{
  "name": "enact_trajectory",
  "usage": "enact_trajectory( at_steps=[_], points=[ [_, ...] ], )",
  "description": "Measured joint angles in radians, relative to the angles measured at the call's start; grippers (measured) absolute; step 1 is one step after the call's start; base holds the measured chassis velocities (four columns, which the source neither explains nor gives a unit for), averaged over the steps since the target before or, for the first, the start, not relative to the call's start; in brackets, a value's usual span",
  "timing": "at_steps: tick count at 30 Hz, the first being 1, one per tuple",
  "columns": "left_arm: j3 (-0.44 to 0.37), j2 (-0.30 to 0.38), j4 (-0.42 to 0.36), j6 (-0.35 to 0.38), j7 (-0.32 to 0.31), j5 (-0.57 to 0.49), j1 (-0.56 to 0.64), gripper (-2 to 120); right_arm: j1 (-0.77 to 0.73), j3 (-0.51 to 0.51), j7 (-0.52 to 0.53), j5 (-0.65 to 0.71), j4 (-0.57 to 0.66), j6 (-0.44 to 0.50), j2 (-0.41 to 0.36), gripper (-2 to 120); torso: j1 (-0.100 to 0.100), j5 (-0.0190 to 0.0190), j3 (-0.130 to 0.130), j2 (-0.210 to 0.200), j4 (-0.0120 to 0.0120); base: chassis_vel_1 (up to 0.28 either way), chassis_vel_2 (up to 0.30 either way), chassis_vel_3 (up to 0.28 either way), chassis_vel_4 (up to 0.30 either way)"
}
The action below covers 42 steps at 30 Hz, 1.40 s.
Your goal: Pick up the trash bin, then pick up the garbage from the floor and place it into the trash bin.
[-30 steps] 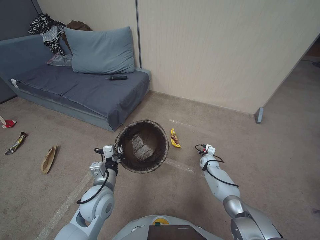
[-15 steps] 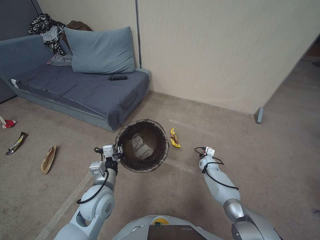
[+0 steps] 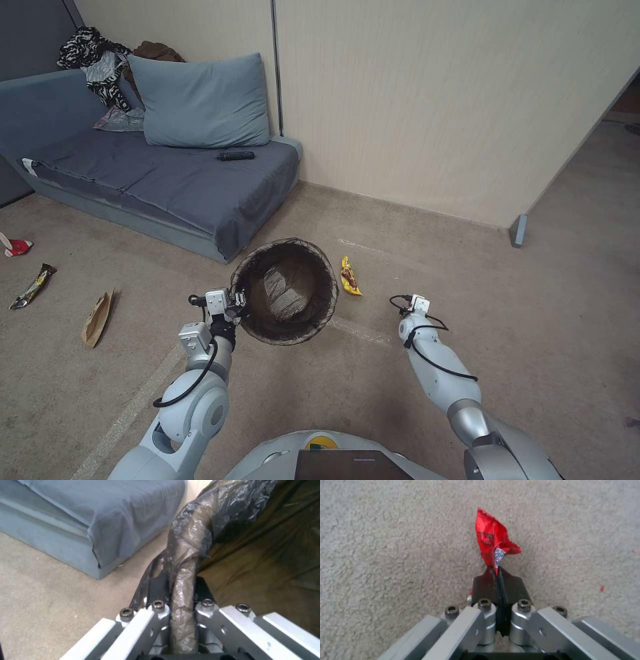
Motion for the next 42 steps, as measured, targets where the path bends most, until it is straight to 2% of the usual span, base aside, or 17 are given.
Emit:
enact_trajectory(
  at_steps=[6, 8, 9, 11, 12, 14, 17, 19, 21, 23, 24, 27, 29, 31, 32, 35, 42],
  points=[
    [0.001, 0.003, 0.001, 0.0, 0.0, -0.002, -0.001, 3, -0.026, -0.009, 0.027, -0.013, 0.049, 0.02, -0.006, 0, 0.0, 0.0001, 0.0, 0.0, 0.0, 0.0, 0.0, 0.0, 0.0],
    [0.003, 0.009, 0.003, 0.0, 0.001, -0.002, 0.0, 3, -0.062, -0.018, 0.054, -0.023, 0.141, 0.04, -0.024, 0, 0.0, 0.0002, 0.0, 0.0, 0.0, 0.0, 0.0, 0.0, 0.0],
    [0.003, 0.009, 0.003, 0.0, 0.001, -0.002, 0.0, 3, -0.062, -0.018, 0.054, -0.023, 0.141, 0.04, -0.024, 0, 0.0, 0.0002, 0.0, 0.0, 0.0, 0.0, 0.0, 0.0, 0.0],
    [0.006, 0.015, 0.004, 0.004, 0.002, -0.002, -0.002, 3, -0.105, -0.019, 0.074, -0.021, 0.271, 0.049, -0.054, 0, 0.0, 0.0002, 0.0, 0.0, 0.0, 0.0, 0.0, 0.0, 0.0],
    [0.006, 0.015, 0.004, 0.004, 0.002, -0.002, -0.002, 3, -0.105, -0.019, 0.074, -0.021, 0.271, 0.049, -0.054, 0, 0.0, 0.0002, 0.0, 0.0, 0.0, 0.0, 0.0, 0.0, 0.0],
    [0.012, 0.019, 0.004, 0.013, 0.002, -0.003, -0.002, 3, -0.135, -0.019, 0.085, -0.017, 0.387, 0.058, -0.082, 0, 0.0, 0.0002, 0.0, 0.0, -0.0002, 0.0, 0.0, 0.0, 0.0],
    [0.017, 0.022, 0.004, 0.019, 0.003, -0.007, -0.001, 3, -0.148, -0.017, 0.089, -0.016, 0.449, 0.07, -0.098, 0, 0.0, 0.0, 0.0, 0.0, -0.0001, 0.0, 0.0, 0.0, 0.0],
    [0.033, 0.031, 0.014, 0.027, 0.004, -0.01, 0.003, 3, -0.173, -0.014, 0.094, -0.013, 0.61, 0.097, -0.144, 0, 0.0, 0.0001, 0.0, 0.0, 0.0002, 0.0, 0.0, 0.0, 0.0],
    [0.033, 0.031, 0.014, 0.027, 0.004, -0.01, 0.003, 3, -0.173, -0.014, 0.094, -0.013, 0.61, 0.097, -0.144, 0, 0.0, 0.0001, 0.0, 0.0, 0.0002, 0.0, 0.0, 0.0, 0.0],
    [0.052, 0.039, 0.029, 0.033, 0.004, -0.01, 0.001, 3, -0.188, -0.015, 0.096, -0.013, 0.744, 0.121, -0.204, 0, 0.0, 0.0006, 0.0, 0.0, -0.0004, 0.0, 0.0, 0.0, 0.0],
    [0.052, 0.039, 0.029, 0.033, 0.004, -0.01, 0.001, 3, -0.188, -0.015, 0.096, -0.013, 0.744, 0.121, -0.204, 0, 0.0, 0.0006, 0.0, 0.0, -0.0004, 0.0, 0.0, 0.0, 0.0],
    [0.074, 0.041, 0.043, 0.037, 0.004, -0.008, -0.006, 3, -0.2, -0.017, 0.097, -0.006, 0.899, 0.138, -0.263, 0, 0.0, -0.0004, 0.0, 0.0, -0.0001, 0.0, 0.0, 0.0, 0.0],
    [0.079, 0.041, 0.047, 0.039, 0.004, -0.007, -0.008, 3, -0.203, -0.018, 0.096, 0.003, 0.945, 0.143, -0.279, 0, 0.0, -0.0001, 0.0, 0.0, 0.0001, 0.0, 0.0, 0.0, 0.0],
    [0.09, 0.042, 0.054, 0.042, 0.003, -0.006, -0.012, 3, -0.215, -0.02, 0.084, 0.013, 1.034, 0.162, -0.307, 0, 0.0, 0.0, 0.0, 0.0, 0.0002, 0.0, 0.0, 0.0, 0.0],
    [0.09, 0.042, 0.054, 0.042, 0.003, -0.006, -0.012, 3, -0.215, -0.02, 0.084, 0.013, 1.034, 0.162, -0.307, 0, 0.0, 0.0, 0.0, 0.0, 0.0002, 0.0, 0.0, 0.0, 0.0],
    [0.104, 0.052, 0.066, 0.044, 0.002, -0.004, -0.019, 3, -0.251, -0.044, 0.046, 0.028, 1.173, 0.198, -0.348, 0, 0.0, 0.0002, 0.0, 0.0, -0.0001, 0.0, 0.0, 0.0, 0.0],
    [0.111, 0.058, 0.073, 0.047, 0.001, -0.004, -0.027, 3, -0.305, -0.106, -0.04, 0.029, 1.315, 0.246, -0.396, 0, 0.0, -0.0002, 0.0, 0.0, 0.0, 0.0, 0.0, 0.0, 0.0]
  ],
)
